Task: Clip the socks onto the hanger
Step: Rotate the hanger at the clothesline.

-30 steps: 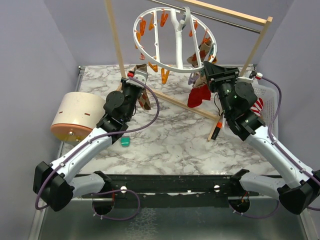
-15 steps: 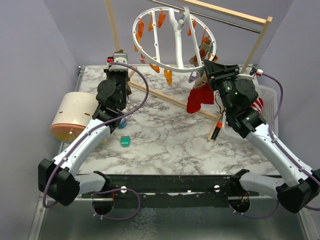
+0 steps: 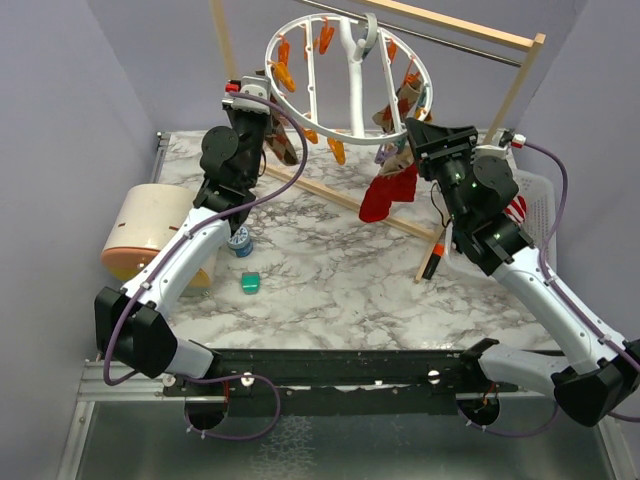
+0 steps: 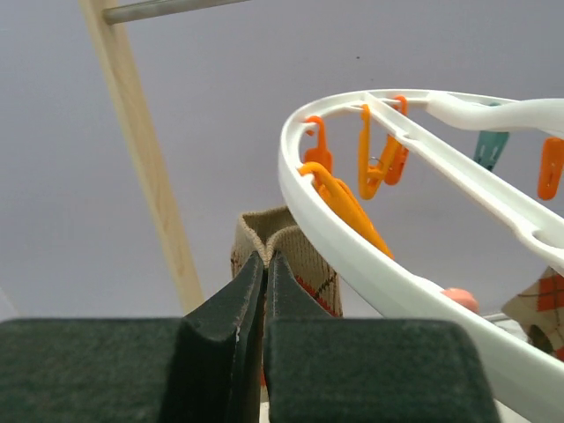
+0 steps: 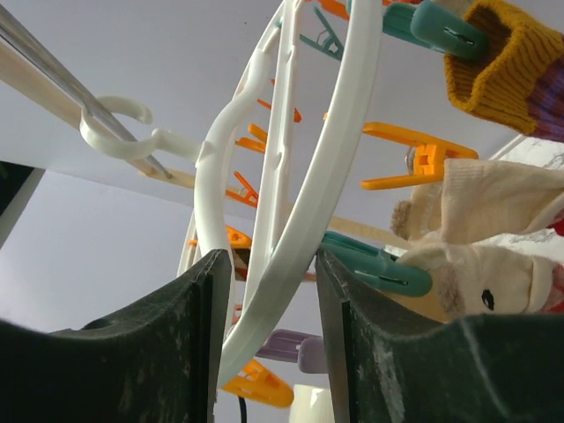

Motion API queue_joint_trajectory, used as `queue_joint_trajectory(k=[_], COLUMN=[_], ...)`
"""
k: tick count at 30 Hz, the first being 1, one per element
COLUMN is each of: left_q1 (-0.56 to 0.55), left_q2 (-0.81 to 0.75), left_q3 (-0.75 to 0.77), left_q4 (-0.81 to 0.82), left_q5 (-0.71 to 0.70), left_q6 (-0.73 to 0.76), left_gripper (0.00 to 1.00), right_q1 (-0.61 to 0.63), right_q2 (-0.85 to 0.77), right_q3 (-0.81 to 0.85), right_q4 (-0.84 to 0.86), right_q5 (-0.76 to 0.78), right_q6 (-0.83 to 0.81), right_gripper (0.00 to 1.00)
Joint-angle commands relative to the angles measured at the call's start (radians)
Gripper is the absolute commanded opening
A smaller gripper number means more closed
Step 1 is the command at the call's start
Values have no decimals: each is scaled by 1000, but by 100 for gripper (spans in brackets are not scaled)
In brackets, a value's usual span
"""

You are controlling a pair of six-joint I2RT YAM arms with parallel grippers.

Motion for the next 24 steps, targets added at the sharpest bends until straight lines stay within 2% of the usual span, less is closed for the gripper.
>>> queue_joint_trajectory(k=[1,5,15,20,24], left_q1=[5,5,5,5,5], left_q2=[-7,-28,-88,-101,-111], left_q3=[19,-7,-48,-51,-53], left_q4=[-6,-5,-5,-5,-5], left_q5=[134,170,220,246,262], left_q6=[-36,-32,-19,-33,-37], left_gripper=[0,0,0,0,0], right_q1=[-7,-8,-8,-6,32], right_q2=[-17,-45,-158,-103,-39], right_q3=[21,9,-61,-85,-50], right_q4=[-14,-19,-104,72,174], right_q5=[-63,-131,-348,-560,-555], right_q6=[-27,-47,-18,71,114], right_gripper=[54,63,68,69,70])
